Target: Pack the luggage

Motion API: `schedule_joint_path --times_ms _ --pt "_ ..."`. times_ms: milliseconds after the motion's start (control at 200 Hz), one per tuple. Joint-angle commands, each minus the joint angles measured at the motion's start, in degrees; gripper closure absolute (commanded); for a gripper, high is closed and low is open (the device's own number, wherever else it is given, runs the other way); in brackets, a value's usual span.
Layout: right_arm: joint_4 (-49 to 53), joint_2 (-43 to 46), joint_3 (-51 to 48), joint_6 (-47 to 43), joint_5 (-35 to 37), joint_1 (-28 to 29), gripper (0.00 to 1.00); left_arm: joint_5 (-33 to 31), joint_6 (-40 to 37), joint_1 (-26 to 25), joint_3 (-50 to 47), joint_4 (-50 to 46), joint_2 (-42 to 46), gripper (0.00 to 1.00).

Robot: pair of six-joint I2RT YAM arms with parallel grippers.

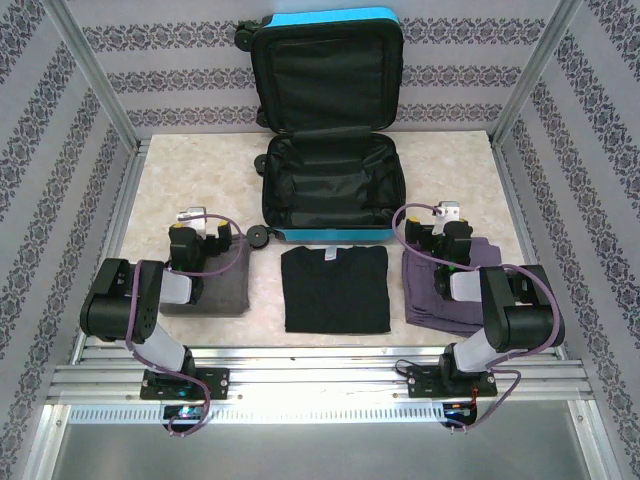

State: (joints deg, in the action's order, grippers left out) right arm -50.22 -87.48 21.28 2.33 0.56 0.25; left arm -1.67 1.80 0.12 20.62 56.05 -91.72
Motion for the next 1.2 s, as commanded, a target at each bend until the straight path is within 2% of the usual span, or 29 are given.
schedule_joint_path --times_ms 0,954,1074,1194 --pt "-1.38 0.64 0.87 -0.92 -0.29 0.28 0.02 0.72 -0.66 0.45 0.91 -0.68 0.66 0.01" --pt "-1.54 0.73 0.74 -0.79 -0.37 0.10 0.02 0.92 -0.91 0.49 0.58 -0.22 0.99 0.01" --pt "3.28 3.50 2.20 0.12 2.30 0.19 0.02 0.91 -0.91 0.41 -0.22 -2.90 6.20 0.01" --pt "11.02 9.43 3.76 0.73 5.52 0.43 0.02 0.47 -0.38 0.42 1.76 -15.38 16.88 0.01"
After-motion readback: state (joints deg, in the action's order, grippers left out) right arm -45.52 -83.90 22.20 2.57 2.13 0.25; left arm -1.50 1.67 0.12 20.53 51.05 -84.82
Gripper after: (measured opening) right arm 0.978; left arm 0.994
